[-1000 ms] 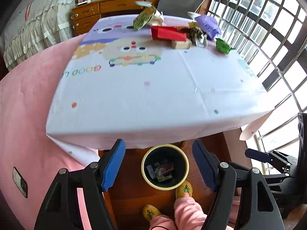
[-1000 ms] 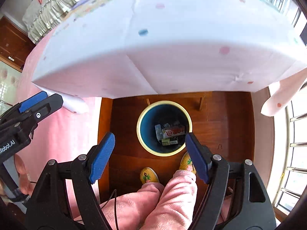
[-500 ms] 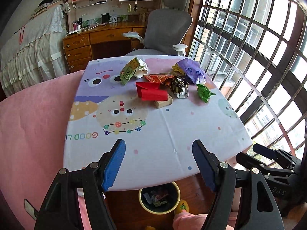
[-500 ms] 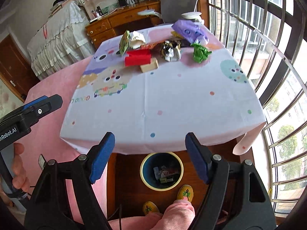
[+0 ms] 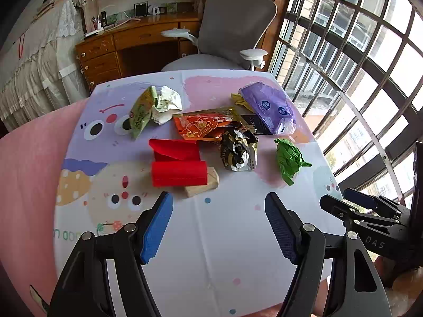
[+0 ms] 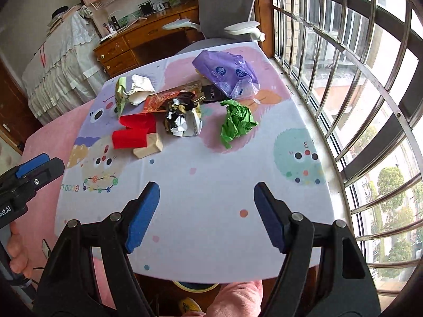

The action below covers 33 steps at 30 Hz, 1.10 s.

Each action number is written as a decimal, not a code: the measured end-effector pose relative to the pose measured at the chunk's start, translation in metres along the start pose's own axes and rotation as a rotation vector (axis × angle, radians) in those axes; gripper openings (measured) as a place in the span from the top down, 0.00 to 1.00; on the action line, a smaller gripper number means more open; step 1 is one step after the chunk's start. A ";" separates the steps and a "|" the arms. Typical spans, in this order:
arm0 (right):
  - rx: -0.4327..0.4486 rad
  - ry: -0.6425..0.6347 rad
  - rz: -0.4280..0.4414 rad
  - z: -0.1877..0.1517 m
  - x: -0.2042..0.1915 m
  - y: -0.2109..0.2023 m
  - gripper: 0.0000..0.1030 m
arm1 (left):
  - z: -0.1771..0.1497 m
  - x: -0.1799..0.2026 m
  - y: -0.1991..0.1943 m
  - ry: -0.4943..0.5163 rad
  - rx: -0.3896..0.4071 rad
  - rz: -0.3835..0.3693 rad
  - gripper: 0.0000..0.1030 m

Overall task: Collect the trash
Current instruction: 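Grasp the black-gold foil wrapper with the left tool while the right tool grasps the green paper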

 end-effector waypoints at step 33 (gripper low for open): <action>-0.343 -0.116 0.280 0.029 0.037 0.226 0.71 | 0.022 0.035 0.250 -0.061 -0.260 0.129 0.61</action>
Point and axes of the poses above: each gripper's, at about its wrist camera, not at the fingertips, and y roughly the way its jaws point, x to its right, z to its top, the point moved 6 cm from there along y, roughly the way its jaws point, and after that the axes turned 12 degrees about x, right-handed, at the moved point
